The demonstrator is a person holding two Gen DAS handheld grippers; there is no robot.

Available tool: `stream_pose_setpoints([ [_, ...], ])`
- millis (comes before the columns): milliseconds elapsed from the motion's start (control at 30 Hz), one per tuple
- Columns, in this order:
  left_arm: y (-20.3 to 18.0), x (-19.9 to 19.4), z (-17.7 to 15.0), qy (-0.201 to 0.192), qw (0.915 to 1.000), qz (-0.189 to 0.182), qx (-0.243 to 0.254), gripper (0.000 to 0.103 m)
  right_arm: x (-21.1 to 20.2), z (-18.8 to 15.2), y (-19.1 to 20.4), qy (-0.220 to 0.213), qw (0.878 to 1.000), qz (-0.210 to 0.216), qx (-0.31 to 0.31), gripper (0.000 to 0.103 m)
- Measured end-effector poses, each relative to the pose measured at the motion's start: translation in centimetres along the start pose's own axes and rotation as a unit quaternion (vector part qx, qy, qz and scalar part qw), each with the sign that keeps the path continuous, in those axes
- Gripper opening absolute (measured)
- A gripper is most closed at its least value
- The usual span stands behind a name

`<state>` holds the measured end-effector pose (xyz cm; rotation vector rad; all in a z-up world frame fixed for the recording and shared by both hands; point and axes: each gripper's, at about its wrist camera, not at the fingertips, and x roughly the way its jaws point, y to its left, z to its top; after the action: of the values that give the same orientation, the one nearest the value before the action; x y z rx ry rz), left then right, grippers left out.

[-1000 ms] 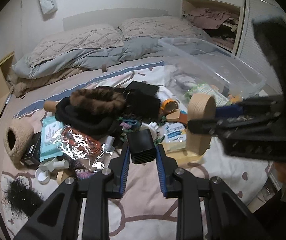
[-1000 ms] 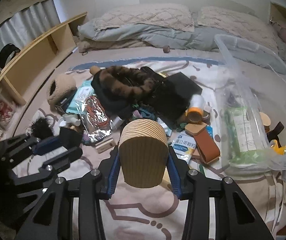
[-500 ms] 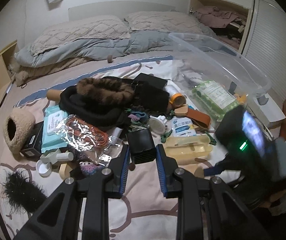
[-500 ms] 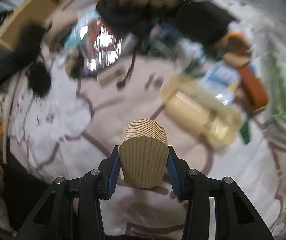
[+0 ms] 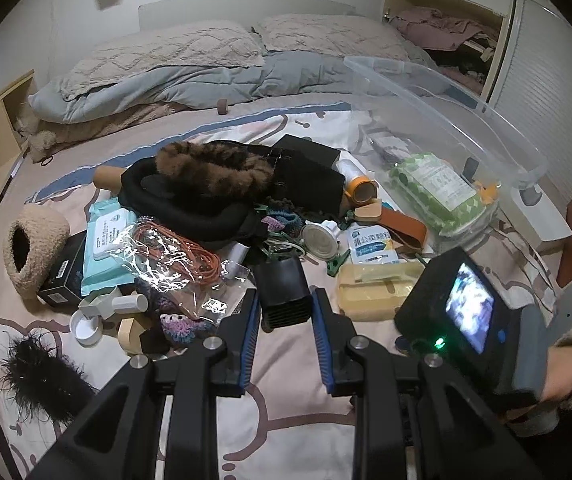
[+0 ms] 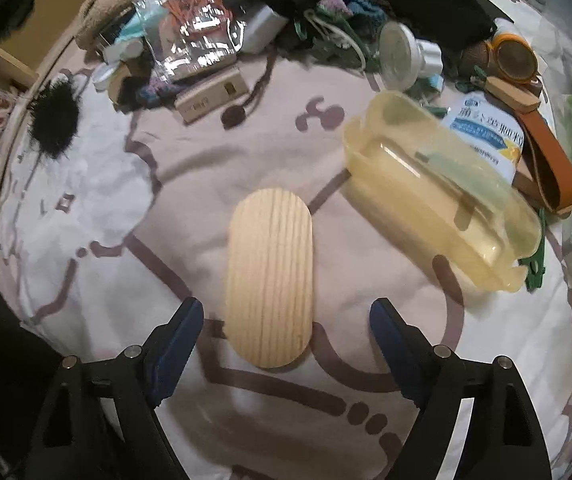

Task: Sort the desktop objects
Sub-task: 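Lift the black cube with the left gripper while the right gripper lifts the wooden board, then carry the wooden board with the right gripper into the clear plastic bin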

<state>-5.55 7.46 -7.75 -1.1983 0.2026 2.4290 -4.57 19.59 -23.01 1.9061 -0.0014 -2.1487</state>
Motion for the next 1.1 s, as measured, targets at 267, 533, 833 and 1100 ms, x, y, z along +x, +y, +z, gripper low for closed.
stream_pose_setpoints([
  [267,-0.3,-0.1,0.1,-0.002,1.0,0.0,0.002,0.026,0.4,0.1,1.0,-0.026,0.999,-0.016,-0.021,0.048],
  [533,-0.1,-0.2,0.3,-0.005,1.0,0.003,-0.004,0.026,-2.2,0.7,0.6,-0.058,0.998,-0.002,-0.015,0.045],
  [833,0.4,-0.2,0.5,-0.009,0.9998,0.013,-0.012,0.026,-7.8,1.7,-0.7,-0.115,0.993,0.01,0.025,0.045],
  [1100,0.4,-0.4,0.8,-0.014,0.9997,0.015,-0.014,0.026,-14.1,2.6,-2.4,-0.198,0.977,0.03,0.068,0.045],
])
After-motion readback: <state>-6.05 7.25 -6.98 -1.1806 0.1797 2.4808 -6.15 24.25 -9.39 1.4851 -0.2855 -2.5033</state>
